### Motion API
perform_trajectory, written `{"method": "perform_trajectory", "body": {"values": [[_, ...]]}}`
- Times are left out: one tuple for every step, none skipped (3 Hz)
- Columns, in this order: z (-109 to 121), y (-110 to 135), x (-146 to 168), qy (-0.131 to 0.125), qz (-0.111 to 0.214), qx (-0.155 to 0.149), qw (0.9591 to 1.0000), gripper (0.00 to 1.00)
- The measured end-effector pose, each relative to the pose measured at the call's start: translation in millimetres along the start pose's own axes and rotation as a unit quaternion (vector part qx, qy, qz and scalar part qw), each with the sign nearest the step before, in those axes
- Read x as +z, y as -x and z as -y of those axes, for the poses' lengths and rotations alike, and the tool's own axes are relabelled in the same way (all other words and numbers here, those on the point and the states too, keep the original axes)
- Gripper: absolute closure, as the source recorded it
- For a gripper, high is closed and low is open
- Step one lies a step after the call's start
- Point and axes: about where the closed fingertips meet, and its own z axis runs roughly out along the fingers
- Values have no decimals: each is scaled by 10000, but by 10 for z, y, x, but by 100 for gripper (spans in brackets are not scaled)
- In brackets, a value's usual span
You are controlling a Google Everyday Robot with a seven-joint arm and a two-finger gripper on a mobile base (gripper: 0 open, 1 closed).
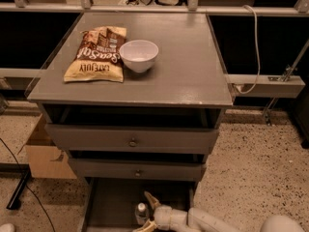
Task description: Pick blue plastic bottle from bottom drawer and place on counter
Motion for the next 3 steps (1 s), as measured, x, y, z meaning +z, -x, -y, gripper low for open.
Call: {"method": "perform_trajectory", "body": {"values": [[0,0,0,0,0,0,10000,25],[0,0,0,0,0,0,10000,49],[0,0,1,0,0,0,10000,72]]}}
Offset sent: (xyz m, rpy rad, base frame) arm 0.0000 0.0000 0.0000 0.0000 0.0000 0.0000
